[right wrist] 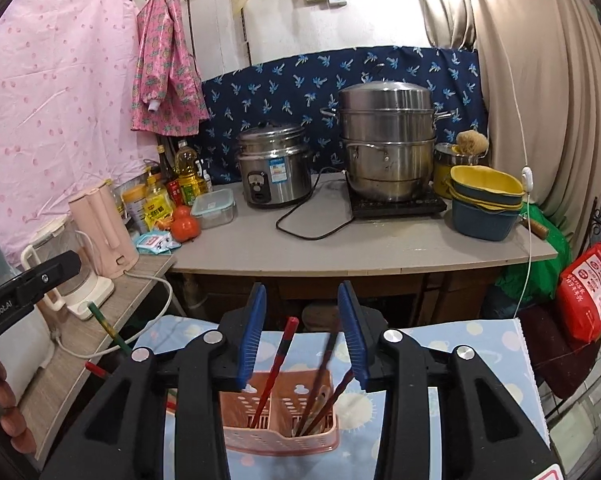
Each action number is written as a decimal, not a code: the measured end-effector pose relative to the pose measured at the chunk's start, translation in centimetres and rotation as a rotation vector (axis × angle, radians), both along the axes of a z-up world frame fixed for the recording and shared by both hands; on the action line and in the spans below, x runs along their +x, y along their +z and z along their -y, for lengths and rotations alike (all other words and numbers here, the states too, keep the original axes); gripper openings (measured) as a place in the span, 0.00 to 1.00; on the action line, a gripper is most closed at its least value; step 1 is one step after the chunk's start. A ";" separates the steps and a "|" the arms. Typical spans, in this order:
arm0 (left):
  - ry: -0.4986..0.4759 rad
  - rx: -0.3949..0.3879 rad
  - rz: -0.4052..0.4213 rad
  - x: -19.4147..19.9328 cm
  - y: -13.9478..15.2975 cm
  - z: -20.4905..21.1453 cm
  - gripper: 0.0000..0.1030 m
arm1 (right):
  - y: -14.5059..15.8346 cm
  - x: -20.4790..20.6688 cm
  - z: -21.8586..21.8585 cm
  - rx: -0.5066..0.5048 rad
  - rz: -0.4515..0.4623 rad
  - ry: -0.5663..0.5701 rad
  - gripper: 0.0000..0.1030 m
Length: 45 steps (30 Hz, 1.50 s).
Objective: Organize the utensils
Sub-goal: 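Open both tools to drop the chopsticks into the holder, then move both open tools back to the last green and brown chopsticks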
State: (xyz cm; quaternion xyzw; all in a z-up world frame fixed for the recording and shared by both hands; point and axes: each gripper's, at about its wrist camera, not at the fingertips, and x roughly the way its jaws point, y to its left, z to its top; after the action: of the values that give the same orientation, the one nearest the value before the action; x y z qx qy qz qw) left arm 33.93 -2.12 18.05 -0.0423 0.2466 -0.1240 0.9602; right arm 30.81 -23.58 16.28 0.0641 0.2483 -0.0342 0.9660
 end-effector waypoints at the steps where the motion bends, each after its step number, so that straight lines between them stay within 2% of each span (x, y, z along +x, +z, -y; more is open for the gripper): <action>1: -0.002 -0.002 -0.001 -0.1 0.0 -0.1 0.33 | 0.1 -0.2 0.0 -0.002 0.004 -0.001 0.36; 8: -0.012 -0.005 -0.012 -1.9 -0.3 -0.3 0.33 | 0.3 -2.8 0.2 0.000 0.002 0.001 0.36; 22: -0.025 -0.001 -0.066 -8.4 -2.5 -1.3 0.33 | -3.0 -11.2 -1.0 -0.006 -0.076 0.020 0.36; 28: -0.040 0.018 -0.134 -11.8 -6.0 -1.3 0.33 | -6.4 -15.9 -2.1 -0.025 -0.148 0.039 0.36; 37: -0.079 0.061 -0.289 -17.5 -13.9 -0.8 0.33 | -13.7 -24.5 -5.4 -0.058 -0.310 0.105 0.36; 45: -0.089 0.066 -0.438 -22.4 -20.2 -1.5 0.33 | -18.9 -29.4 -7.7 -0.026 -0.437 0.168 0.36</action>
State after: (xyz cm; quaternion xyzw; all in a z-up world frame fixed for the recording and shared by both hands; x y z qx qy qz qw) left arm 11.49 -0.59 -2.13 -0.0257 0.4549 -0.1458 0.8781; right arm 1.44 -15.83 -2.59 0.0220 0.4556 0.0299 0.8894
